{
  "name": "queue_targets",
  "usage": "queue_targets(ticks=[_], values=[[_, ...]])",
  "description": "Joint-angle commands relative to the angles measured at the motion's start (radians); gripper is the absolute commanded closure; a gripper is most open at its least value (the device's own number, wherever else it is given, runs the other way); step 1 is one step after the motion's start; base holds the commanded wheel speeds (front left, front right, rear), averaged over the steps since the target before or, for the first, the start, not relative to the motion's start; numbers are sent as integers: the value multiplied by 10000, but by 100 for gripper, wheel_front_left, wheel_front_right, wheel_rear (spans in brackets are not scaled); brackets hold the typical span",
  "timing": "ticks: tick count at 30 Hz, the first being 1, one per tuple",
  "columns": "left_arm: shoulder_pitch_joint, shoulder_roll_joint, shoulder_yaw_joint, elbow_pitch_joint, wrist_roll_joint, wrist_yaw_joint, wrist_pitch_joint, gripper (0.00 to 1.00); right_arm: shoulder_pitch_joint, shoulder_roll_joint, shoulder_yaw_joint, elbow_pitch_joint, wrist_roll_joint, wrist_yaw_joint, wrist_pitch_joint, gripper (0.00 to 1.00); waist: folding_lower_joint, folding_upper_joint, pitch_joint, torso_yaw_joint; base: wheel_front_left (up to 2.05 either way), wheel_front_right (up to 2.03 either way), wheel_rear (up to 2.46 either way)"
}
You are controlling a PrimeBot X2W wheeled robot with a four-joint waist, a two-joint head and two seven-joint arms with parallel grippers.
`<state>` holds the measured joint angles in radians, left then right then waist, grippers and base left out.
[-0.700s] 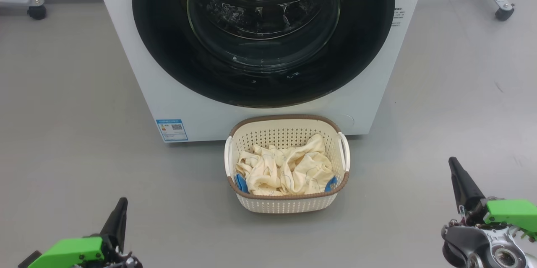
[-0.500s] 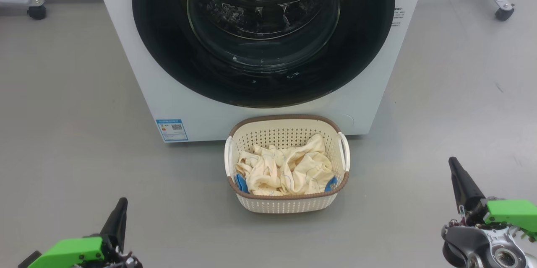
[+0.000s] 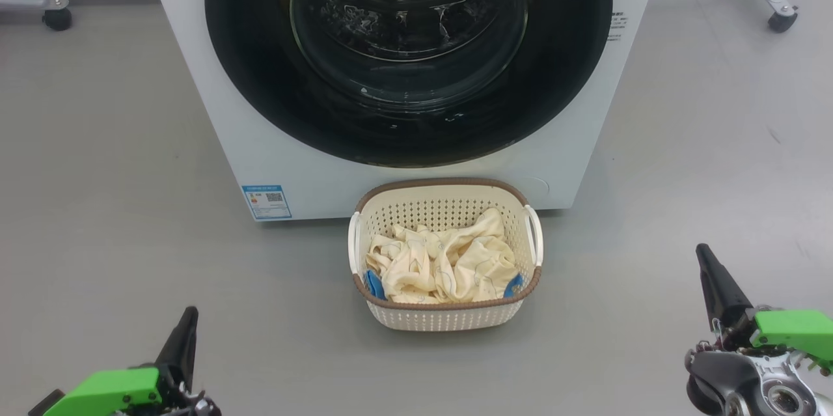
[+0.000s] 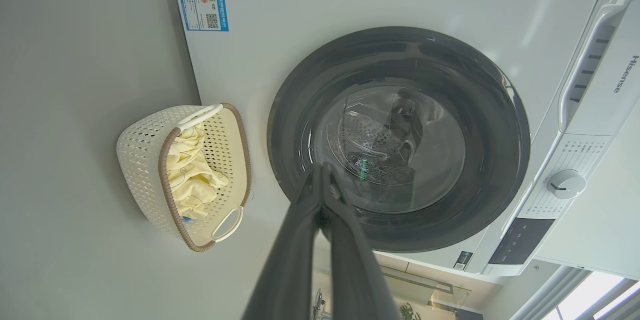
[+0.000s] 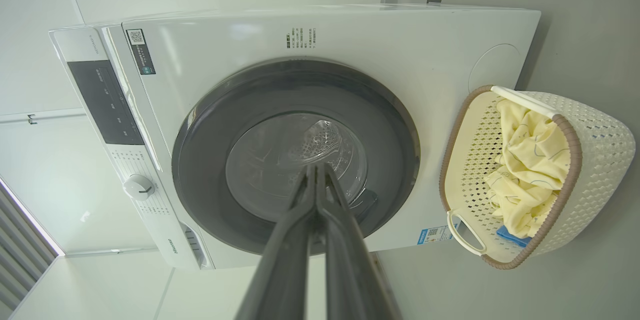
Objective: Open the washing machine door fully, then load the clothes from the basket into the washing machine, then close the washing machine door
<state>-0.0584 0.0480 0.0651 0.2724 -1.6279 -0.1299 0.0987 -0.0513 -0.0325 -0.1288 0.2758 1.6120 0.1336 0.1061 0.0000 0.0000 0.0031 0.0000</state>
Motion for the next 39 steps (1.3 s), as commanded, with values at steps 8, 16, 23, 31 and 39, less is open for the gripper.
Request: queue_targets(ticks=[8,16,23,31,39], values=[[-488,85,407,-276,127,-8,81,100,-565,-189,155,-311,-29,-29,66,100,0,0,0,0,0,0,0],[-489,79,416,-276,134,-8,88,100,-565,-187,153,-311,-31,-29,68,100,0,0,0,0,0,0,0],[133,-76,-49,346,22,0,17,0,166,54,52,324,-14,2,-27,0,0,0,4,-2,0,0,0],[86,-69,-141,211,102,-1,-218,0,142,39,127,170,-148,0,-264,0,0,0,6,-13,0,0,0],[32,-63,-172,86,243,-1,-452,0,85,24,177,121,-470,-2,-500,0,0,0,5,-18,0,0,0]])
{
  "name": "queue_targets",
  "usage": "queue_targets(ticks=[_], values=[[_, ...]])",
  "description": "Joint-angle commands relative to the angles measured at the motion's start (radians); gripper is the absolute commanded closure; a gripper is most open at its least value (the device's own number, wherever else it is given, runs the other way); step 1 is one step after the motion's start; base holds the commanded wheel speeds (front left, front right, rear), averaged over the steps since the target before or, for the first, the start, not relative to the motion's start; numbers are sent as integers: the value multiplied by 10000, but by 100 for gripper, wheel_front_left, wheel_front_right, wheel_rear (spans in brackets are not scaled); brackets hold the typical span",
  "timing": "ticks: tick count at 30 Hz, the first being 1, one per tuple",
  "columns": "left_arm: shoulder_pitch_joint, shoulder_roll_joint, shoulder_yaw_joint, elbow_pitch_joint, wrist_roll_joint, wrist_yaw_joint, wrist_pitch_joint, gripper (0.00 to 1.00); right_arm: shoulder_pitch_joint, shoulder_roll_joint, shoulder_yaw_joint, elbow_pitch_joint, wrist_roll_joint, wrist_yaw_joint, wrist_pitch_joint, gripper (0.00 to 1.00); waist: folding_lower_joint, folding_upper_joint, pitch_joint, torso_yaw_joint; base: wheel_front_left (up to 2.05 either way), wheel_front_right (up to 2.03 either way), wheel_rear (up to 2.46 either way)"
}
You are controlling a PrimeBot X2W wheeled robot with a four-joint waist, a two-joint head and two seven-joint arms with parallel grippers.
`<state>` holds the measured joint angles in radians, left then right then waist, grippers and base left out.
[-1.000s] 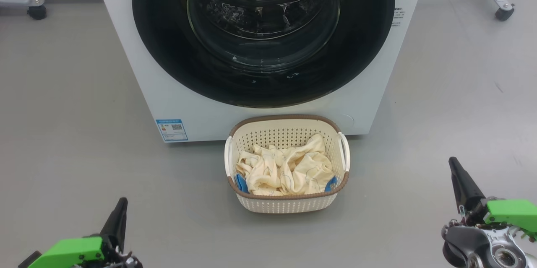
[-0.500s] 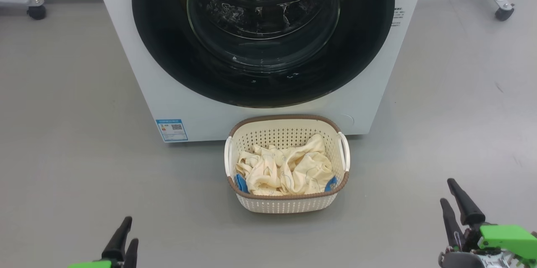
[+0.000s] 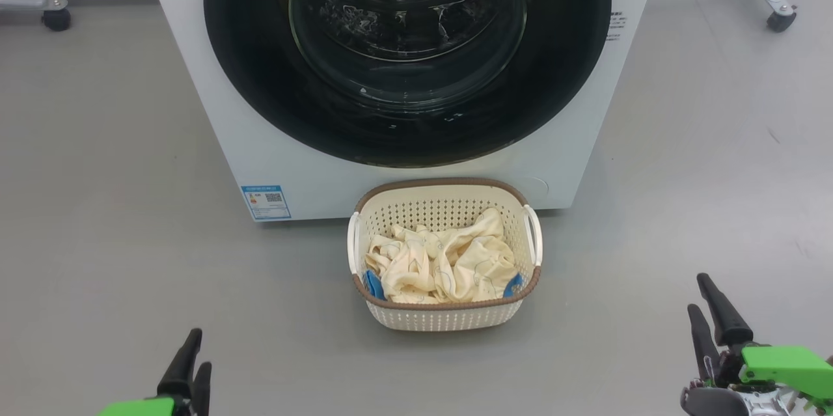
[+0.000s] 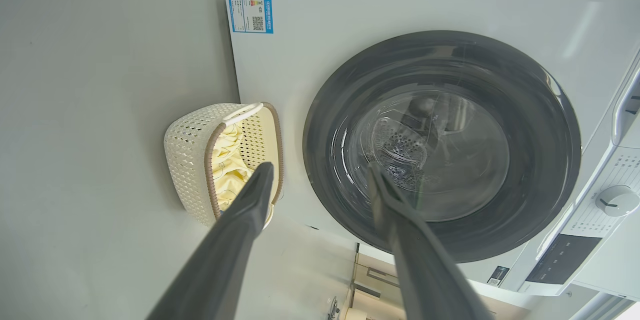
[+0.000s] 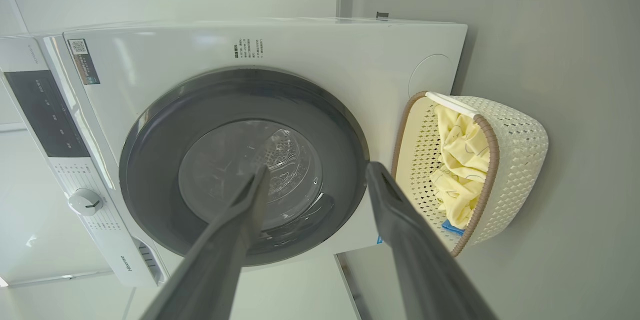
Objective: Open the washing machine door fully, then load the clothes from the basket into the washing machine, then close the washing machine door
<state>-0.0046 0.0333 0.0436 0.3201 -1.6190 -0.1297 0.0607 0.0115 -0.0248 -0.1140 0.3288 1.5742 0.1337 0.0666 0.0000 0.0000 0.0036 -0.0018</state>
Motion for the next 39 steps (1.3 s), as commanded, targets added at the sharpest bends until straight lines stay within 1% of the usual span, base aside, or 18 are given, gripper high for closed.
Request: queue_targets(ticks=[1,18,29,39], values=[[-513,85,38,-407,172,-3,-101,0,-553,-55,25,-410,-136,-4,-134,0,0,0,-2,-1,0,0,0],[-660,99,153,-572,642,-4,-596,0,-783,-86,-94,-595,-1090,-9,-634,0,0,0,-50,18,0,0,0],[-841,107,510,-1121,1336,-5,-917,0,-931,-107,60,-902,-1815,-11,-957,0,0,0,-82,39,0,0,0],[-963,115,587,-1799,2270,-5,-1209,0,-1128,-125,-208,-1410,-2616,-14,-1251,0,0,0,-88,48,0,0,0]])
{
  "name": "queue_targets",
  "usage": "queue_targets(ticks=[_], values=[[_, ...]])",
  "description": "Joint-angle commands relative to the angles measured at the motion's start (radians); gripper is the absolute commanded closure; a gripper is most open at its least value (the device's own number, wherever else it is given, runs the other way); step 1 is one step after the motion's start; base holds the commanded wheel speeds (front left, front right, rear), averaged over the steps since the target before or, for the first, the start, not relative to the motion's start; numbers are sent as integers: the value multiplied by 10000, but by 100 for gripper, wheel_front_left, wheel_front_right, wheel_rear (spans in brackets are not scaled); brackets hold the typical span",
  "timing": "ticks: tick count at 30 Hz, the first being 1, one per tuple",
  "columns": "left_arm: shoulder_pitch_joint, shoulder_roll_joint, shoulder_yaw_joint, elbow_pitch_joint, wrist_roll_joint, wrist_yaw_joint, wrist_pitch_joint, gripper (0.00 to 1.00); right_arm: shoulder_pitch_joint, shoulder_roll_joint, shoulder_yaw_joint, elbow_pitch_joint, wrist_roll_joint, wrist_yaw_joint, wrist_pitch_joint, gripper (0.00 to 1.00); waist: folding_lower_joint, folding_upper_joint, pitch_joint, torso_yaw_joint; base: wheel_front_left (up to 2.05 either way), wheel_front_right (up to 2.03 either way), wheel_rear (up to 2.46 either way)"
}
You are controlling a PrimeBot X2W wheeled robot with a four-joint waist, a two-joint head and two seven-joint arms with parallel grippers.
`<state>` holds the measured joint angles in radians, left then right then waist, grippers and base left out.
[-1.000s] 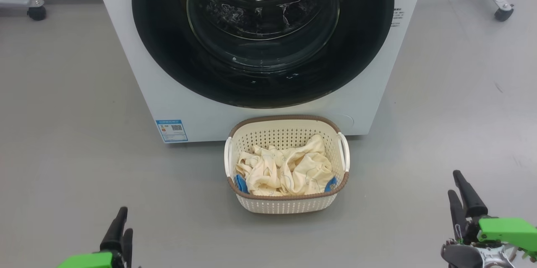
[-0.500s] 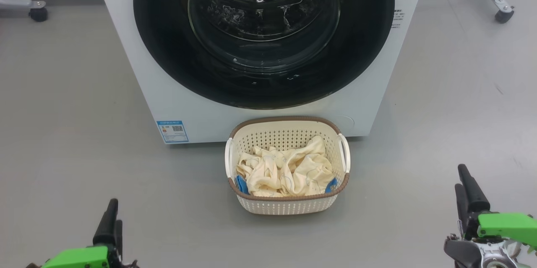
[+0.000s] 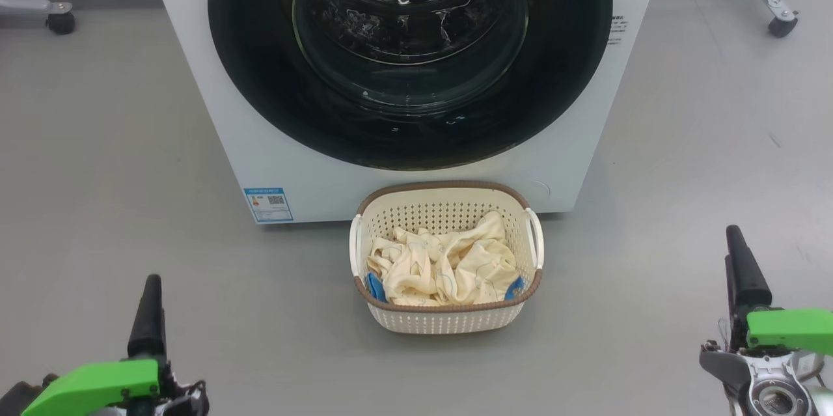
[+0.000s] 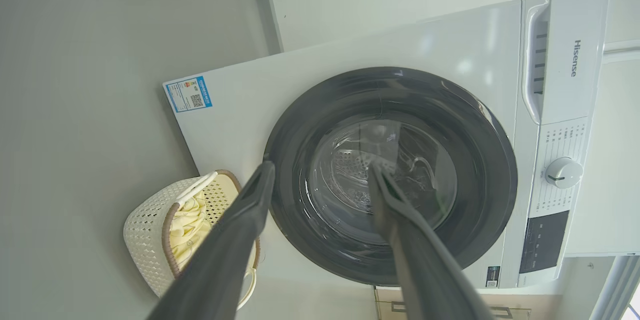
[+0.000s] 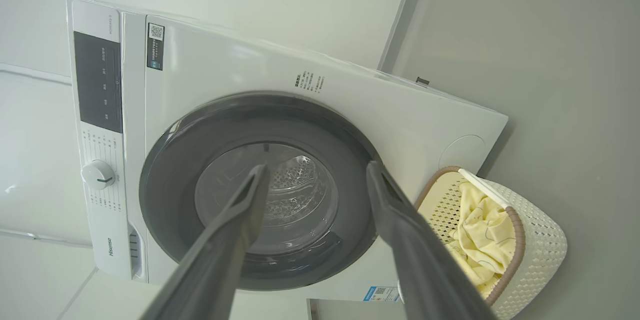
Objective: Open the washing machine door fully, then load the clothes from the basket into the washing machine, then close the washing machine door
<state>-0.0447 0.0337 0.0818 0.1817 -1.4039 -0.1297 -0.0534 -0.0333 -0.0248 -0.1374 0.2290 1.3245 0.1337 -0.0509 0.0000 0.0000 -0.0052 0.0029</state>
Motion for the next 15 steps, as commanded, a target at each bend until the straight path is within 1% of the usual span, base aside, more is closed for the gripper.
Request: queue_targets(ticks=[1,10,15], values=[[-568,112,200,-491,275,-5,-97,0,-701,-127,19,-462,-261,-14,-105,0,0,0,1,2,0,0,0],[-678,119,332,-1170,1674,-6,-359,0,-877,-144,13,-801,-1933,-16,-369,0,0,0,4,9,0,0,0],[-699,123,223,-1448,2588,-6,-505,0,-930,-153,159,-1008,-2993,-17,-516,0,0,0,5,33,0,0,0]])
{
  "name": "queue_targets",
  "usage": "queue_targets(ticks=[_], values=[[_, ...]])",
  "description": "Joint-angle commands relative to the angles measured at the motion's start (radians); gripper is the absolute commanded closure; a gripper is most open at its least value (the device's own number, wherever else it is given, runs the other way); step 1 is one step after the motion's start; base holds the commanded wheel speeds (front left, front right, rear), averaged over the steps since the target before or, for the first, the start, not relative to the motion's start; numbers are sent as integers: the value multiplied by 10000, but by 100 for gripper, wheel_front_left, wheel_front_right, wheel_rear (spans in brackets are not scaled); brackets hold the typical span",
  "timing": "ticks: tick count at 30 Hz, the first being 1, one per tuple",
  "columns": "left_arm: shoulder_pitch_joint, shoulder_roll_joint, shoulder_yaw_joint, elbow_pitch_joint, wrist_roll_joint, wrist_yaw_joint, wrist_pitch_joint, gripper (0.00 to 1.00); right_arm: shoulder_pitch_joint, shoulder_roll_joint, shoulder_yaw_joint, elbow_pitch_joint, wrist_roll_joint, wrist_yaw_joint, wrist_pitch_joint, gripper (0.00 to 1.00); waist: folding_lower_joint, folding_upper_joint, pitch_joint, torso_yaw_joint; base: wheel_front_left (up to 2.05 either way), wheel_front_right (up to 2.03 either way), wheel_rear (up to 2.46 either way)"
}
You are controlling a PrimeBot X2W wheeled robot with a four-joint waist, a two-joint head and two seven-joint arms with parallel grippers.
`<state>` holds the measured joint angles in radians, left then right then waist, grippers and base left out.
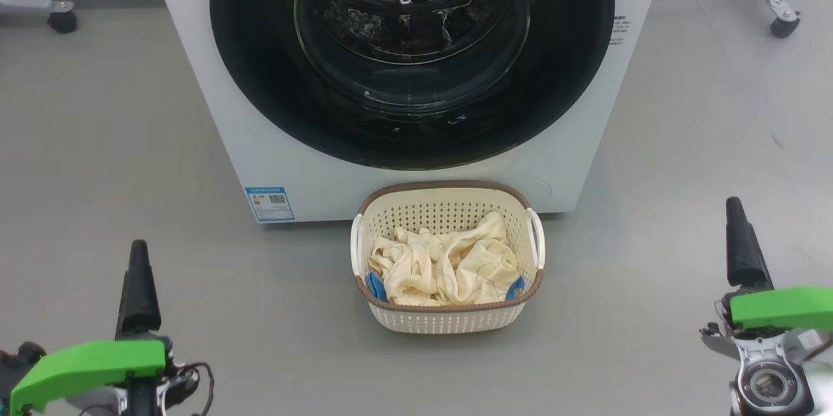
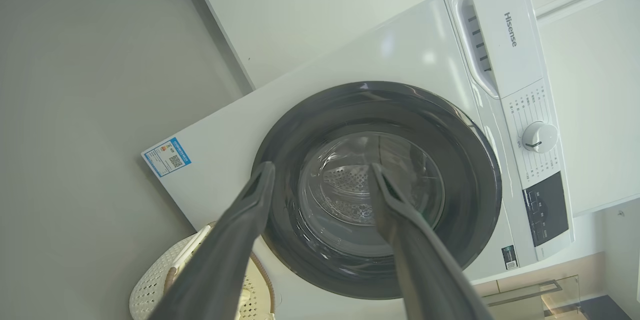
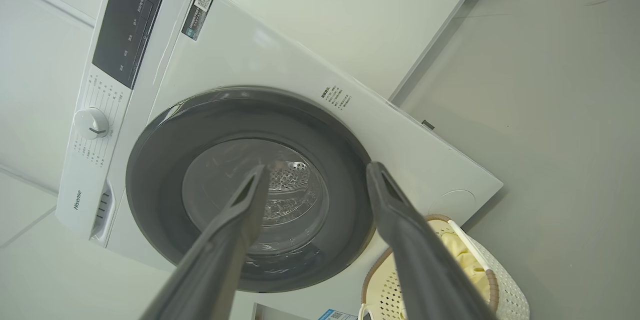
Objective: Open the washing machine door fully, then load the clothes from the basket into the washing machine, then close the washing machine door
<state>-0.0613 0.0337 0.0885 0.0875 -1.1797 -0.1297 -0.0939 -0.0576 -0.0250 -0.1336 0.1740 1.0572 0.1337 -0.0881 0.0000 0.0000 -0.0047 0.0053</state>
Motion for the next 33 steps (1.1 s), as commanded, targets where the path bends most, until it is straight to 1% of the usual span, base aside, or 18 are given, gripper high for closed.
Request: queue_targets(ticks=[1,6,7,18,25,33], values=[[-534,124,132,-554,541,-6,-129,0,-695,-153,135,-491,-507,-18,-174,0,0,0,0,16,0,0,0],[-563,128,46,-782,1496,-7,-275,0,-748,-162,252,-715,-1482,-19,-321,0,0,0,-12,56,0,0,0],[-563,128,46,-782,1496,-7,-275,0,-748,-162,252,-715,-1482,-19,-321,0,0,0,-12,56,0,0,0],[-569,137,-72,-1168,3226,41,-596,0,-818,-183,348,-1118,-3049,-21,-644,0,0,0,-62,145,0,0,0],[-510,142,-344,-1206,4342,76,-800,0,-845,-196,505,-1243,-4196,-23,-850,0,0,0,-80,153,0,0,0],[-472,148,-732,-1131,5891,108,-1033,0,-843,-211,613,-1141,-5493,-25,-1085,0,0,0,-94,88,0,0,0]])
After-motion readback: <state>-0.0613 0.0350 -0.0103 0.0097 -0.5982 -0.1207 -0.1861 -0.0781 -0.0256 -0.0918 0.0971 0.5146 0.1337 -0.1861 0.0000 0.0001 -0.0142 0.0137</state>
